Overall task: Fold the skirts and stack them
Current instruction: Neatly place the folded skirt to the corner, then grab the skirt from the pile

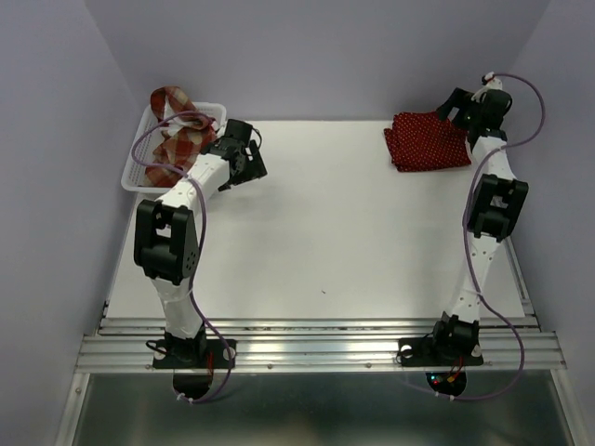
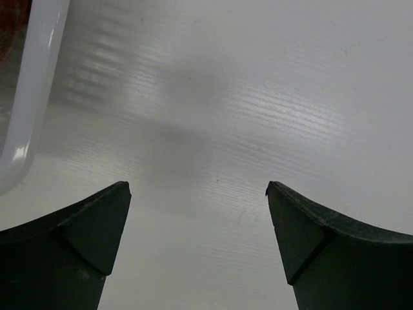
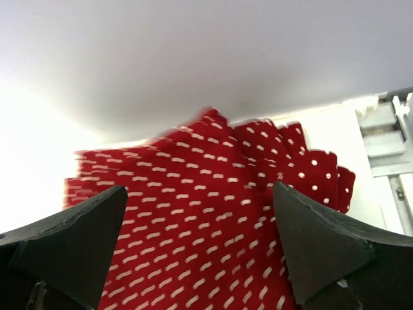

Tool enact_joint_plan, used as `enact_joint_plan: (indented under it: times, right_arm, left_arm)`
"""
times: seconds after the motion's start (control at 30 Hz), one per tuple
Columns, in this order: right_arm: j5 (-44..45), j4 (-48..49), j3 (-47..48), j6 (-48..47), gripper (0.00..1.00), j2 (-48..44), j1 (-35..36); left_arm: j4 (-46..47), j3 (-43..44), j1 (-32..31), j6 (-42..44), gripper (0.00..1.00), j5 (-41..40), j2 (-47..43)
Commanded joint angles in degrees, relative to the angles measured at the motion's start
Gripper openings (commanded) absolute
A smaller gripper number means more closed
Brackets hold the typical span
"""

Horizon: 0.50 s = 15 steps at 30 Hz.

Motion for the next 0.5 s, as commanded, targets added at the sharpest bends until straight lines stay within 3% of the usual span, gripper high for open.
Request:
enact_joint_plan:
  times: [0.0,0.17,0.23,0.27,0.47]
  right_arm:
    - [-2.09,3.94,-3.27,1.32,1.00,-15.12,0.19]
    - [-1.30,3.41,-16.62,-0.17,1.00,-27.68,2.73]
    - [-1.12,3.67,-27.66,-1.22,1.00,-36.19,5.62]
    - [-0.69,4.19,-30.85,-1.14,1.00,-36.23,6.51]
    - [1.34,9.03,-49.50,-2.02,1.00,-50.98,11.96]
  left_arm:
    - [2.36,1.89,0.21,1.68,0.99,-1.21,-7.80]
    - [4.12,0.48,0.73,2.82,0.99,-3.14,-11.85]
    - [3.94,1.18,1.96,2.91,0.99,-4.63,-12.29]
    - [3.94,1.36,2.66,3.09,0.99,-4.64,-12.47]
    - [7.45,5.66,11.80,5.72,0.99,-5.08,-10.19]
